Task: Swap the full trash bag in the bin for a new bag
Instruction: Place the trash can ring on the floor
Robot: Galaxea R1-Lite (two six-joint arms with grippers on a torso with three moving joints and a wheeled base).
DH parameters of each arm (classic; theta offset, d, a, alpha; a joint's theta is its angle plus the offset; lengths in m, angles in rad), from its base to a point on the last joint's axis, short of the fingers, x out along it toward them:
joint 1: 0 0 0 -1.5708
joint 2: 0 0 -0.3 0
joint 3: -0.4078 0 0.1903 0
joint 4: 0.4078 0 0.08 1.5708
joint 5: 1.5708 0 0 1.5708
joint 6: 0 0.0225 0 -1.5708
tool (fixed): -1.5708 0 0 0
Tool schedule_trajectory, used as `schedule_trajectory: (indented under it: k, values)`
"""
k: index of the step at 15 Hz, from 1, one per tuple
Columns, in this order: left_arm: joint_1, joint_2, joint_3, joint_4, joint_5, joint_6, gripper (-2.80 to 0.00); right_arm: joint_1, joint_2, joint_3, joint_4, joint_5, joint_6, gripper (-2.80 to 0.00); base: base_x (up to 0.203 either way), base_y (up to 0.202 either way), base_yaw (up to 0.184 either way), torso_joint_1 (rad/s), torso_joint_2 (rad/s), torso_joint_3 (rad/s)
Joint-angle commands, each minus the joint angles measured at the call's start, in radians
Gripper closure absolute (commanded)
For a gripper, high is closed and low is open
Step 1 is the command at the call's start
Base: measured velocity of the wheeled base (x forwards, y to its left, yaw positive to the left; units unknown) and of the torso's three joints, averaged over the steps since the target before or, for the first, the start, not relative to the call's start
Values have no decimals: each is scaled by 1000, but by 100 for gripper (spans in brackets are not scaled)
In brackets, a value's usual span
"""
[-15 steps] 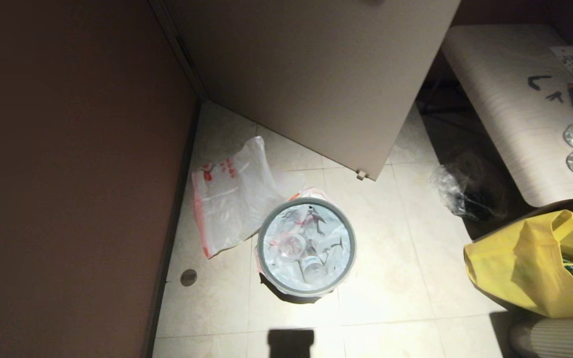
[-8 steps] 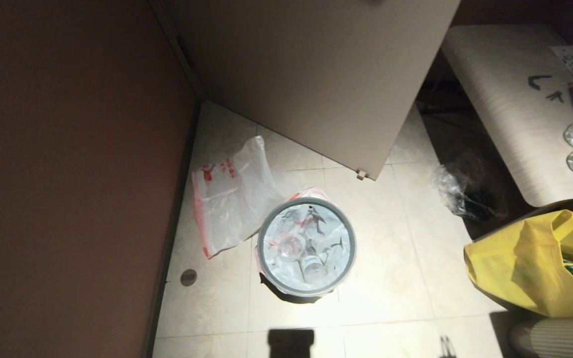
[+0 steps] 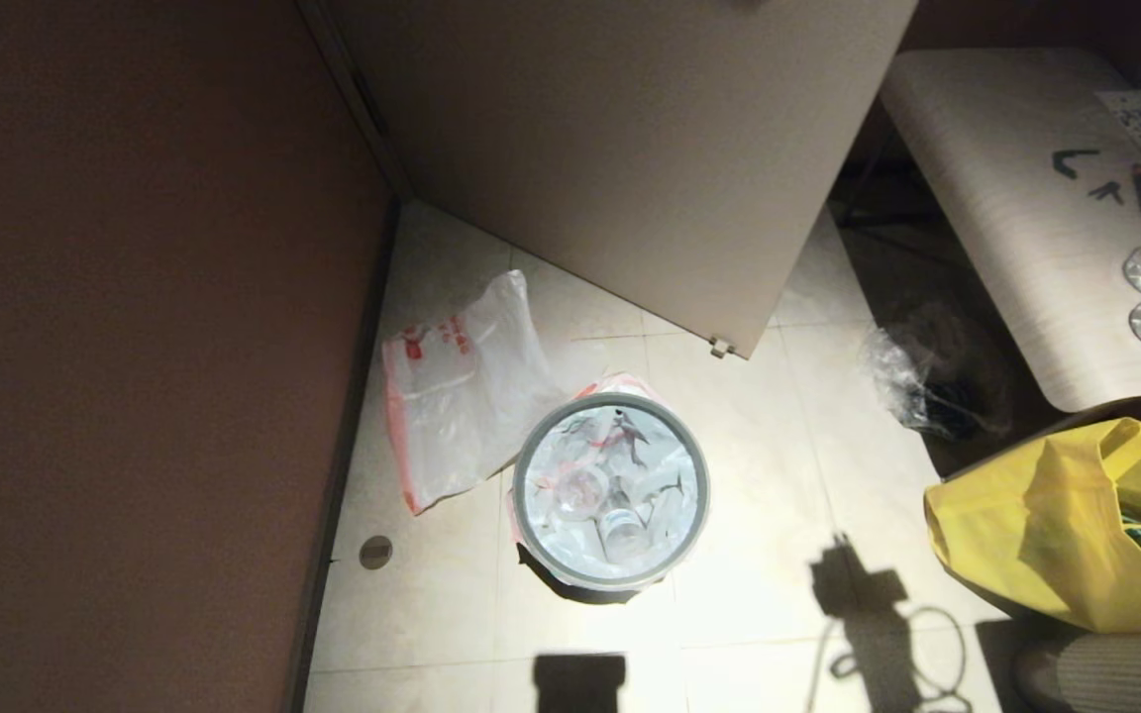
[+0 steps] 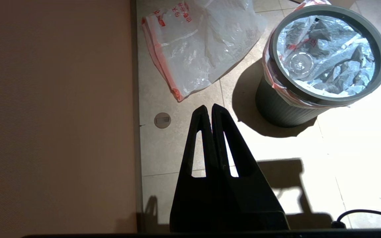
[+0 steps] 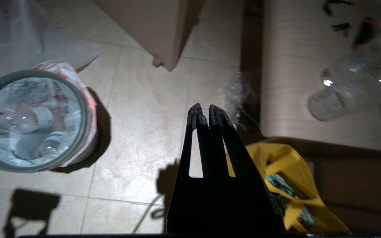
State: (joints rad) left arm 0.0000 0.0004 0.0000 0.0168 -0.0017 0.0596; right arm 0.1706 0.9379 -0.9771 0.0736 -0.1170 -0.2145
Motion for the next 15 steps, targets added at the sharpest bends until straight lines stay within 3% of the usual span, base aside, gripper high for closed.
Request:
schedule_trajectory:
  k: [1, 3, 5, 12, 13, 15]
  values:
    - [0, 0, 6, 0, 0, 0, 0, 146, 223, -93, 12, -94, -1, 0, 0, 0, 0, 0, 0, 0]
    - [0, 0, 6, 0, 0, 0, 0, 264, 414, -158, 24, -225, 19, 0, 0, 0, 0, 0, 0, 0]
    - [0, 0, 6, 0, 0, 0, 0, 316, 587, -200, 30, -296, 78, 0, 0, 0, 0, 0, 0, 0]
    - [0, 0, 6, 0, 0, 0, 0, 357, 1076, -312, 33, -345, 364, 0, 0, 0, 0, 0, 0, 0]
    - [0, 0, 6, 0, 0, 0, 0, 358, 1108, -316, 27, -337, 376, -280, 0, 0, 0, 0, 0, 0]
    - [0, 0, 6, 0, 0, 0, 0, 361, 1165, -321, -22, -297, 383, -280, 0, 0, 0, 0, 0, 0]
